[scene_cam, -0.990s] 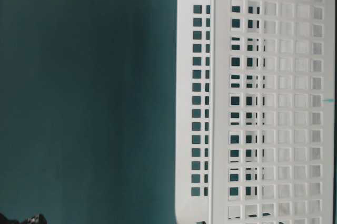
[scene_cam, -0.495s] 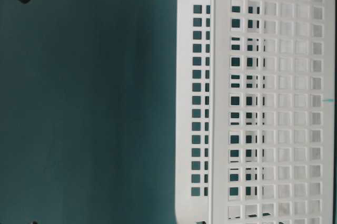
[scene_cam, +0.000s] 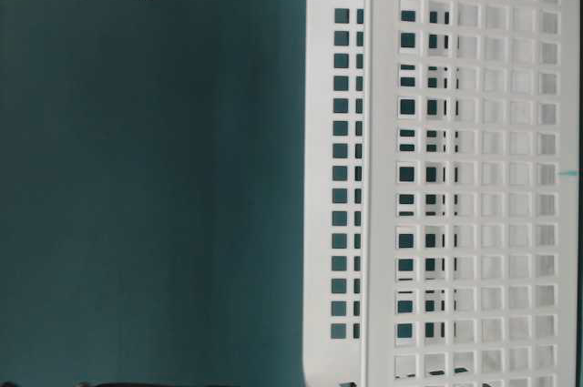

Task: Lift the white basket with both hands.
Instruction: 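Lower both grippers onto the basket's end rims and close them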

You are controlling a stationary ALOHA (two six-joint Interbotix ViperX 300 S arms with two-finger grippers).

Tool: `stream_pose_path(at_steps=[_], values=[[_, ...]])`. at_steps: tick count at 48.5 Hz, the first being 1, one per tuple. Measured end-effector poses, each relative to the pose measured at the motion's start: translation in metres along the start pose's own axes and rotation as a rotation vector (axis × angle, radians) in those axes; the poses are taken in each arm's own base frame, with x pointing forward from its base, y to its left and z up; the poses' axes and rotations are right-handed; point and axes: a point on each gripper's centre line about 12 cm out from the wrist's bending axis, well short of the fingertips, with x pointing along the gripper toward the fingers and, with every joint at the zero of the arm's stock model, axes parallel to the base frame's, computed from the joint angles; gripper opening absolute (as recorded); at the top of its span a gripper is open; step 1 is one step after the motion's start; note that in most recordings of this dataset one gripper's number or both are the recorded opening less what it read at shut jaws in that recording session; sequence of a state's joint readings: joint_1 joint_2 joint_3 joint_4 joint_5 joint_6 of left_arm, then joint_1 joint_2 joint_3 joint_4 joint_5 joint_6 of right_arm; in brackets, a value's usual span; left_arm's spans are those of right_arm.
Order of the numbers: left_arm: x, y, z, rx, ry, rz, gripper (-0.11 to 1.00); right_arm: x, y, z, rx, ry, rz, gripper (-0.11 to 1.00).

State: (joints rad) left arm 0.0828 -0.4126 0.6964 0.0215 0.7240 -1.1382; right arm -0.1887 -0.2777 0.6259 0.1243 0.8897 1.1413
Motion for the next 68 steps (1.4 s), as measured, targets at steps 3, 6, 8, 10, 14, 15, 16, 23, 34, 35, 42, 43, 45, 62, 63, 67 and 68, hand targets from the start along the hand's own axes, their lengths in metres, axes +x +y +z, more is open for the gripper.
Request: stream_pose_path(at_steps=[3, 6, 8, 10, 14, 15, 16, 23, 34, 35, 42, 43, 45, 62, 63, 67, 68], values=[[0.006, 0.002, 0.0, -0.004, 0.003, 0.009, 0.96, 0.004, 0.0, 0.0, 0.018, 0.003, -0.009, 0.92], [0.014, 0.006, -0.001, -0.009, 0.008, 0.02, 0.96, 0.009, 0.0, -0.001, 0.031, 0.006, -0.018, 0.92], [0.02, 0.008, -0.002, -0.014, 0.011, 0.031, 0.96, 0.015, 0.0, -0.002, 0.037, 0.013, -0.032, 0.92], [0.026, 0.009, -0.002, -0.022, 0.014, 0.039, 0.96, 0.019, 0.001, -0.003, 0.037, 0.016, -0.036, 0.92], [0.035, 0.014, -0.004, -0.039, 0.024, 0.062, 0.95, 0.027, 0.003, -0.004, 0.039, 0.016, -0.038, 0.92], [0.039, 0.016, -0.005, -0.043, 0.028, 0.072, 0.95, 0.031, 0.003, -0.004, 0.042, 0.016, -0.041, 0.92], [0.042, 0.017, -0.006, -0.049, 0.031, 0.079, 0.95, 0.033, 0.004, -0.004, 0.046, 0.015, -0.038, 0.92], [0.06, 0.023, -0.009, -0.077, 0.042, 0.103, 0.95, 0.054, 0.003, -0.003, 0.075, 0.02, -0.062, 0.92], [0.082, 0.029, -0.012, -0.133, 0.04, 0.105, 0.95, 0.074, 0.001, -0.004, 0.076, 0.02, -0.079, 0.92], [0.083, 0.029, -0.011, -0.134, 0.038, 0.102, 0.95, 0.075, 0.001, -0.004, 0.076, 0.021, -0.079, 0.92], [0.085, 0.03, -0.012, -0.134, 0.038, 0.101, 0.95, 0.078, 0.001, -0.004, 0.077, 0.02, -0.081, 0.92], [0.085, 0.03, -0.012, -0.135, 0.039, 0.102, 0.95, 0.078, 0.001, -0.004, 0.079, 0.02, -0.081, 0.92], [0.085, 0.03, -0.011, -0.135, 0.037, 0.101, 0.95, 0.078, 0.001, -0.004, 0.08, 0.021, -0.082, 0.92], [0.088, 0.027, -0.01, -0.137, 0.028, 0.08, 0.92, 0.084, -0.009, -0.011, 0.129, 0.026, -0.104, 0.84], [0.088, 0.026, -0.009, -0.137, 0.027, 0.075, 0.91, 0.084, -0.009, -0.011, 0.131, 0.025, -0.101, 0.83], [0.089, 0.025, -0.009, -0.137, 0.024, 0.068, 0.84, 0.084, -0.009, -0.011, 0.13, 0.023, -0.095, 0.74], [0.09, 0.024, -0.008, -0.137, 0.024, 0.068, 0.79, 0.084, -0.009, -0.01, 0.131, 0.022, -0.094, 0.7]])
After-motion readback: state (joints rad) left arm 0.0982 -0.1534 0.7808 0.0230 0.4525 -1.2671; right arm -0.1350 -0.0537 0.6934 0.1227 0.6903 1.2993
